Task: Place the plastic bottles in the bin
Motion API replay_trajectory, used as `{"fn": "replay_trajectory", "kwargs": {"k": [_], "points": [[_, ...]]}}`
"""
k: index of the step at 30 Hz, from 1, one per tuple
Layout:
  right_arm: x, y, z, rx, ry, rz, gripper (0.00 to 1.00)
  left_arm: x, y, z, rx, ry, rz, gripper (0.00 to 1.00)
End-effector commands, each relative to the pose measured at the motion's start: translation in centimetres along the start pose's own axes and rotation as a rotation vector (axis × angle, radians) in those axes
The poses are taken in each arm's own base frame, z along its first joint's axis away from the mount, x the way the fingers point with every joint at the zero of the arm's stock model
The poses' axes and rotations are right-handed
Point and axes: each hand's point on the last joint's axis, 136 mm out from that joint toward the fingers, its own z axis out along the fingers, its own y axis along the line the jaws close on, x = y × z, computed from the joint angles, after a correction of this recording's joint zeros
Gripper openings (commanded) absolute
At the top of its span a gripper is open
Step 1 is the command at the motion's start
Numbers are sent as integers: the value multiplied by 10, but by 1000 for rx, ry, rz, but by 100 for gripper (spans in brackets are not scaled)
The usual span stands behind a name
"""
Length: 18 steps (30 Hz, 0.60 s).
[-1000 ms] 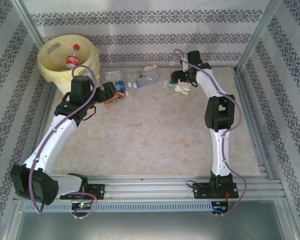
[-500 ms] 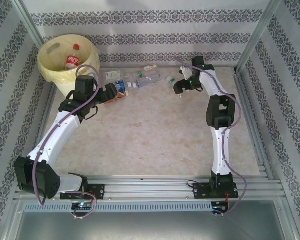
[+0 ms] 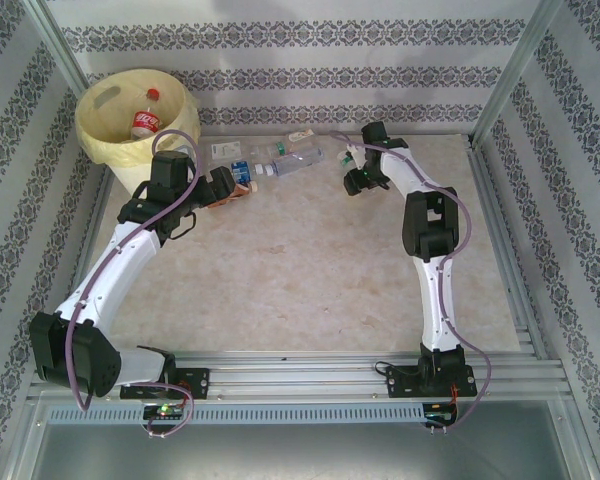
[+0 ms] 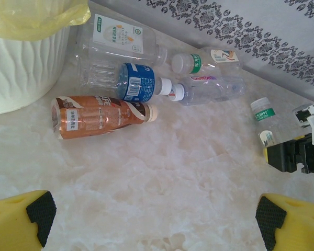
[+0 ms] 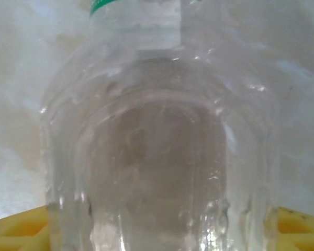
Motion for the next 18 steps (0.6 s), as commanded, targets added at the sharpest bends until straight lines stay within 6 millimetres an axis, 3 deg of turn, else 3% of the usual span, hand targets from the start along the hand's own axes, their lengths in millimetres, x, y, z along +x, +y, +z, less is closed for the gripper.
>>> {"fn": "replay_trajectory", "kwargs": {"k": [1, 5, 11, 18], "points": [[-16, -13, -27, 128, -59, 30, 60, 4, -2, 1, 2, 14, 10, 100], [-23, -12, -55, 154, -166, 64, 52, 3, -13, 3, 60, 18, 12, 100], [-31, 6, -118, 75, -386, 172, 47, 9, -45, 7, 237, 72, 16, 100], [-18, 36, -173, -77, -547, 339, 44, 15, -78, 3, 407, 116, 19, 100]]}}
